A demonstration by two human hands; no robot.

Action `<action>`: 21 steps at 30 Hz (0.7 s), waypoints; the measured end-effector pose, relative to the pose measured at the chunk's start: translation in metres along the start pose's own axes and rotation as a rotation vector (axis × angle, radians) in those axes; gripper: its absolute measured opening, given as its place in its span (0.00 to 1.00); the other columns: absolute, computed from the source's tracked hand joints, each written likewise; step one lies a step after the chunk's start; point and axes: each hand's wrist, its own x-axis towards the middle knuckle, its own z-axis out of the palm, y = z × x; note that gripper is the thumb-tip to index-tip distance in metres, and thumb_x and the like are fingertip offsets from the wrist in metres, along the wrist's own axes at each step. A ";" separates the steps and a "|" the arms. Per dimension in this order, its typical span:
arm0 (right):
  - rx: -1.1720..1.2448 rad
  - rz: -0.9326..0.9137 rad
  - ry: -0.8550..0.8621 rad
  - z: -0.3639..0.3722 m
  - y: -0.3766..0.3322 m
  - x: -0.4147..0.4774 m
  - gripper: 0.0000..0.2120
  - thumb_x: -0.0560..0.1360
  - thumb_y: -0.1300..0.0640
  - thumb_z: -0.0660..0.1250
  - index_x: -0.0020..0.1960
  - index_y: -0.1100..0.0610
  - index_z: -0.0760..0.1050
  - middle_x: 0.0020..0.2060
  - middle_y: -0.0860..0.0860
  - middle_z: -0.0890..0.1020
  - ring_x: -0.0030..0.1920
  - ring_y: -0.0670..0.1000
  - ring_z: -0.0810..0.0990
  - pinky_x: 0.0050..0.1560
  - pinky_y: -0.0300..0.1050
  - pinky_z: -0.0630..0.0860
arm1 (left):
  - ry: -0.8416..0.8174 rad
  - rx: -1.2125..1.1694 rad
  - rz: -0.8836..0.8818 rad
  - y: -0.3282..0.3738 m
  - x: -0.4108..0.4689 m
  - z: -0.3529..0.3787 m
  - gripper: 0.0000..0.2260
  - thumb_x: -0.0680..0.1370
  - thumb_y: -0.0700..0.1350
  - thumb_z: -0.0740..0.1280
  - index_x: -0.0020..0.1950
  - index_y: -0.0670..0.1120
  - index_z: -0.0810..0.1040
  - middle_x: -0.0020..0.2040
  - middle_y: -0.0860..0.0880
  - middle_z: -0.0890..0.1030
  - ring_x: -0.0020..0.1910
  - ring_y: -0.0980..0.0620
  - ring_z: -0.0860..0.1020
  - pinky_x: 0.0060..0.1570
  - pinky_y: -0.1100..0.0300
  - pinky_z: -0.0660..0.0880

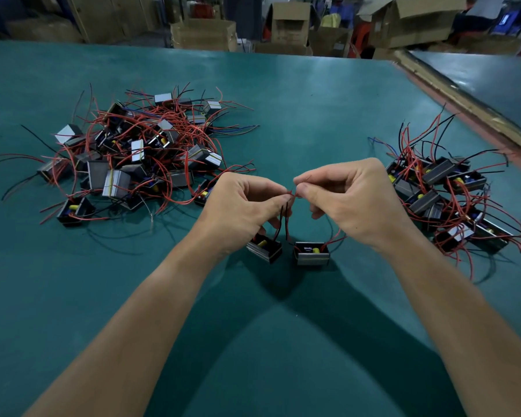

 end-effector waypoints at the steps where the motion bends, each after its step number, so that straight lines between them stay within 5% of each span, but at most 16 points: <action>1: 0.007 0.000 -0.006 -0.001 0.000 0.000 0.09 0.73 0.67 0.73 0.41 0.54 0.83 0.27 0.46 0.82 0.26 0.44 0.77 0.30 0.38 0.78 | 0.002 -0.003 0.003 0.000 0.000 0.000 0.05 0.76 0.39 0.72 0.42 0.45 0.84 0.32 0.52 0.84 0.28 0.57 0.78 0.27 0.64 0.73; 7: 0.019 0.020 -0.063 -0.005 0.001 0.000 0.09 0.72 0.66 0.75 0.46 0.53 0.80 0.34 0.53 0.85 0.31 0.49 0.80 0.33 0.43 0.80 | -0.007 -0.031 0.023 0.000 0.000 0.001 0.02 0.75 0.38 0.72 0.44 0.40 0.85 0.32 0.50 0.84 0.26 0.58 0.76 0.25 0.66 0.70; 21: -0.060 -0.061 -0.068 -0.008 0.004 0.003 0.10 0.73 0.65 0.74 0.41 0.50 0.84 0.29 0.45 0.83 0.28 0.44 0.78 0.33 0.41 0.80 | -0.082 -0.051 0.015 0.000 -0.001 0.002 0.03 0.75 0.36 0.71 0.42 0.42 0.84 0.31 0.51 0.82 0.27 0.56 0.76 0.26 0.69 0.69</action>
